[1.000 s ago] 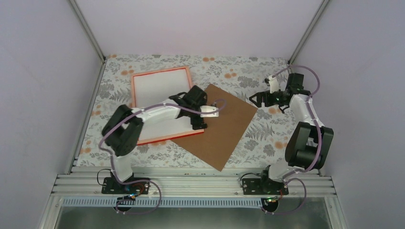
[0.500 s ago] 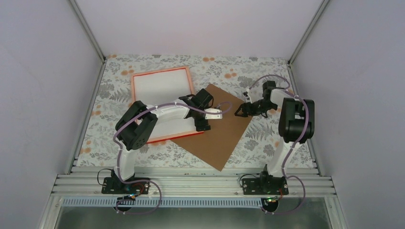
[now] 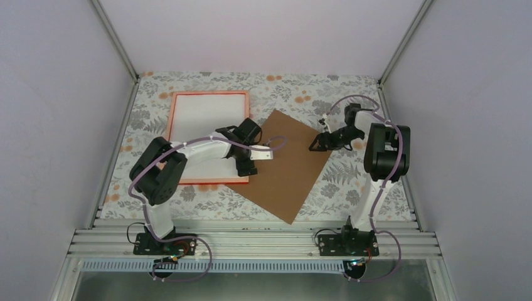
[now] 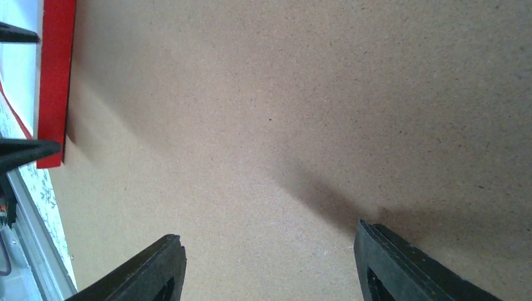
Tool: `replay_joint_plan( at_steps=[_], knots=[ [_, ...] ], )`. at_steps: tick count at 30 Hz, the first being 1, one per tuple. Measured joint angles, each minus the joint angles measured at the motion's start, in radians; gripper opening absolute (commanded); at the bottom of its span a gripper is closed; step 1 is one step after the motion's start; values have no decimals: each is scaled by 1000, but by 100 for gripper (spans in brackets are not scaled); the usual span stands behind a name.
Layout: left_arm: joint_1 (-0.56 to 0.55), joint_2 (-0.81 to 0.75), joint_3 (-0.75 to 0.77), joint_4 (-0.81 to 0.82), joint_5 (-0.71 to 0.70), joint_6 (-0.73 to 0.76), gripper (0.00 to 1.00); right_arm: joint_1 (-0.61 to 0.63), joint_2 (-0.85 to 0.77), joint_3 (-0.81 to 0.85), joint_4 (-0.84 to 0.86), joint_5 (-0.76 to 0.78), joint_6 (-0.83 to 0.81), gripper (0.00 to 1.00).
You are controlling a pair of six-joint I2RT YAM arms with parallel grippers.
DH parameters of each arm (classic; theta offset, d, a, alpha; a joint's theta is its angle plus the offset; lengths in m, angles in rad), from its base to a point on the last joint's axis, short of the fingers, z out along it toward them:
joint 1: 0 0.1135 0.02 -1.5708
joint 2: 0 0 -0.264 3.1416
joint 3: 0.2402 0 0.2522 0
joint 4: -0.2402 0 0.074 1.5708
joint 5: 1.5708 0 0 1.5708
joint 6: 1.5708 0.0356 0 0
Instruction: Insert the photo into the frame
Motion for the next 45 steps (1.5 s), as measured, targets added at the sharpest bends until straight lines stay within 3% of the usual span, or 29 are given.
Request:
replay_joint_plan(
  at_steps=[11,19,33,40,45],
  knots=[
    [134,-103,-122,6,12,42,100,16,134,216,-93,10,-17,69],
    [164,-112,-126,-49,-34,92,100,19,182,335,-6,117,10,68],
    [185,-104,108,27,-17,-110,100,87,-70,27,126,268,62,64],
    [384,85,387,37,14,-240,100,203,-58,35,156,240,111,53],
    [557,253,599,-10,135,-307,100,259,-6,65,185,201,148,51]
  ],
)
